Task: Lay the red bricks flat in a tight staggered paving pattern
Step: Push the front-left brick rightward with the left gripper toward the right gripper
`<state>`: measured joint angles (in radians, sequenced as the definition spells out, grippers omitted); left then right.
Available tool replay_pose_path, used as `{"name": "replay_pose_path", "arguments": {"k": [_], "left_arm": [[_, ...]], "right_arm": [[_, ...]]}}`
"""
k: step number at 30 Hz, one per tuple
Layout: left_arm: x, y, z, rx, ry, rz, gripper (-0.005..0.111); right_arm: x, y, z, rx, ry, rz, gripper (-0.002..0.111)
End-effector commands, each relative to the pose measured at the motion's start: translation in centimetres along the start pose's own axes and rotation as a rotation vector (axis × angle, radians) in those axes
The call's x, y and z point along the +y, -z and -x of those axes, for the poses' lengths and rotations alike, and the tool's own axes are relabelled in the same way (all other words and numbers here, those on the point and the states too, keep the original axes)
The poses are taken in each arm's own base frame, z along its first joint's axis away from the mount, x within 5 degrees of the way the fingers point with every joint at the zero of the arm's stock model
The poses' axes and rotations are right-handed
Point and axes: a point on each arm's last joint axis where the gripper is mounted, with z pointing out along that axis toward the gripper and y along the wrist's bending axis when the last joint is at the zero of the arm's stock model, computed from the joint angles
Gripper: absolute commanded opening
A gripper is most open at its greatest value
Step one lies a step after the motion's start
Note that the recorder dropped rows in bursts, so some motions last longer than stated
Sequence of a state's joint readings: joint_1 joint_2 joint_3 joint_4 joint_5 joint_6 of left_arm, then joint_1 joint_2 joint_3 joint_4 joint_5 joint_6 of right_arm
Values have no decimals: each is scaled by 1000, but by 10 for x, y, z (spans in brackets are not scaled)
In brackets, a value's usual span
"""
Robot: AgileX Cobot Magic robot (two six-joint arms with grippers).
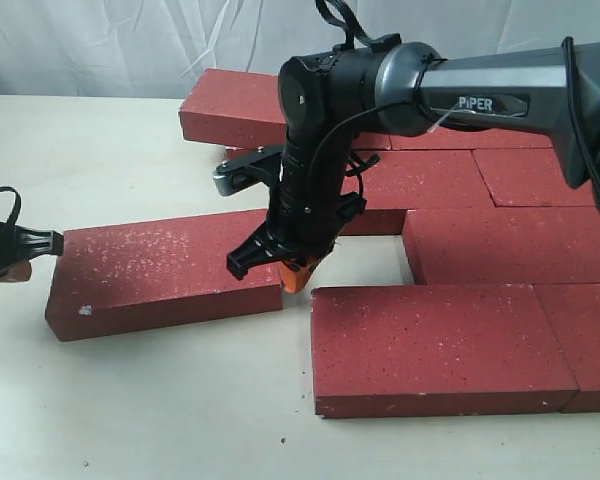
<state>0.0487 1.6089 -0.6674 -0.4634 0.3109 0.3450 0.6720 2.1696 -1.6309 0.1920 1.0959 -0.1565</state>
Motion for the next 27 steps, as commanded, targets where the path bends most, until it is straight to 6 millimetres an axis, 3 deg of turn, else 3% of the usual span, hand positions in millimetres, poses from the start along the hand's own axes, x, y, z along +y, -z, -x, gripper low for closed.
{"name": "replay_pose_path", "arguments": {"k": [1, 13, 20, 23, 27], "left_arm": [[-1, -7, -2, 16, 50, -19, 0], [-4, -9, 2, -29, 61, -57, 0], [-4, -9, 5, -55, 74, -53, 0], [-4, -9, 5, -54, 66, -54, 0], [-4, -5, 6, -71, 58, -53, 0]], "right_arm": [[1, 8, 1, -23, 10, -1, -1], [14, 7, -7, 70, 24, 61, -1], [20, 20, -11, 64, 44, 82, -1], [16, 30, -12, 51, 82, 20, -1], [-12, 43, -13, 14, 37, -149, -1]]}}
